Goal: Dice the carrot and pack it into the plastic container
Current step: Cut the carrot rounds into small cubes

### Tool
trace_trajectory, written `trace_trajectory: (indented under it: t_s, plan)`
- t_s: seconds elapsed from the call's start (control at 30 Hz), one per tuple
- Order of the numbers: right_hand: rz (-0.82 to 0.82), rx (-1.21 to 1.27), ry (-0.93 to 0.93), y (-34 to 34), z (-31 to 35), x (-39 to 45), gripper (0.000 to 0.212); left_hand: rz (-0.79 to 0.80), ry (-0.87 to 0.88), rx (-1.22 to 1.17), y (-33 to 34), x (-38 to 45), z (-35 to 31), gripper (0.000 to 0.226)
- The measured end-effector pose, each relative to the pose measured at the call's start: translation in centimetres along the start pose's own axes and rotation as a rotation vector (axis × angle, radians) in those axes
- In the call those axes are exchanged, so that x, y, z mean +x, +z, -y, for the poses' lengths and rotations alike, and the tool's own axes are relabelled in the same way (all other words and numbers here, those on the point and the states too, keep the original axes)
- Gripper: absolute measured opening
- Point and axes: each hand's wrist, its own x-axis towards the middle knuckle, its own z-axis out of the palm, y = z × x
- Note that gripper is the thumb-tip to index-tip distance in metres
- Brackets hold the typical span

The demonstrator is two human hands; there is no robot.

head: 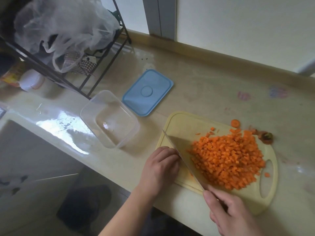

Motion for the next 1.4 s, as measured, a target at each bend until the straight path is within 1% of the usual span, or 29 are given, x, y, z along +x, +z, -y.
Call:
trace_trajectory:
  t_s: [0.1,0.13,0.2,0.27,0.33,0.43,0.57,0.67,0.7,0.8,0.87,0.93,1.0,1.07,1.1,1.17,1.27,1.33,1.37,1.4]
  plan:
    - [0.007,-0.032,-0.018,0.4,0.5,1.3,0.018,0.000,0.010,-0.013,-0.1,0.2,0.0,0.010]
    - [0.011,-0.025,-0.033,0.5,0.7,1.7,0.017,0.001,0.016,-0.007,-0.1,0.2,0.1,0.010]
    - [0.009,-0.006,-0.044,0.6,0.7,1.9,0.021,0.008,0.017,0.002,-0.2,0.2,0.1,0.010]
    - [-0.004,0.001,-0.038,0.3,0.6,1.5,0.032,0.010,0.020,0.010,-0.4,0.3,0.0,0.007]
    - [-0.005,0.003,-0.039,-0.1,0.5,0.9,0.034,-0.011,0.015,0.009,-0.7,0.4,-0.1,0.005]
    - [0.016,0.001,-0.023,-0.1,0.9,0.2,0.031,-0.061,0.000,-0.012,-1.2,0.4,-0.2,0.005]
    - [0.022,0.000,-0.012,0.3,0.8,-0.3,0.024,-0.018,-0.004,0.021,-1.0,0.1,-0.1,0.006]
    - [-0.010,-0.047,-0.030,0.6,0.4,-0.1,0.024,-0.018,-0.012,0.045,-0.5,0.0,0.1,0.008]
    - [-0.013,-0.067,-0.031,0.8,0.4,0.1,0.024,-0.028,-0.016,0.051,-0.4,-0.1,0.1,0.007]
    - [-0.004,-0.096,-0.054,1.1,0.6,1.0,0.035,-0.058,-0.015,0.068,-0.1,-0.6,0.4,0.008]
    - [-0.007,-0.080,-0.075,1.3,0.7,1.4,0.030,-0.068,-0.009,0.099,-0.1,-0.7,0.5,0.012]
    - [-0.012,-0.049,-0.055,1.3,0.5,1.1,0.023,-0.068,0.012,0.105,-0.3,-0.6,0.3,0.012]
    - [-0.032,-0.010,-0.030,1.0,0.0,0.5,0.020,-0.077,0.010,0.083,-0.7,-0.7,0.0,0.011]
    - [-0.051,0.034,-0.020,0.8,0.0,-0.3,0.021,-0.118,-0.084,-0.006,-1.2,-1.2,-0.4,0.024]
    - [-0.046,0.051,-0.018,0.7,0.0,-0.7,0.022,-0.157,-0.155,-0.060,-1.5,-1.4,-0.6,0.025]
    - [-0.002,0.062,-0.005,0.8,0.2,-1.2,0.023,-0.275,-0.317,-0.129,-2.1,-1.7,-1.2,0.026]
    - [0.067,0.062,0.029,1.4,0.3,-1.2,0.018,-0.451,-0.527,-0.208,-2.7,-1.5,-2.0,0.039]
    - [0.101,0.072,0.059,1.5,0.3,-0.9,0.023,-0.501,-0.607,-0.240,-3.1,-1.4,-2.1,0.052]
    - [0.103,0.099,0.088,1.3,0.2,-0.8,0.028,-0.504,-0.633,-0.242,-3.4,-1.3,-2.2,0.055]
    - [0.090,0.134,0.123,1.0,0.3,-0.8,0.032,-0.496,-0.651,-0.240,-3.6,-1.2,-2.3,0.052]
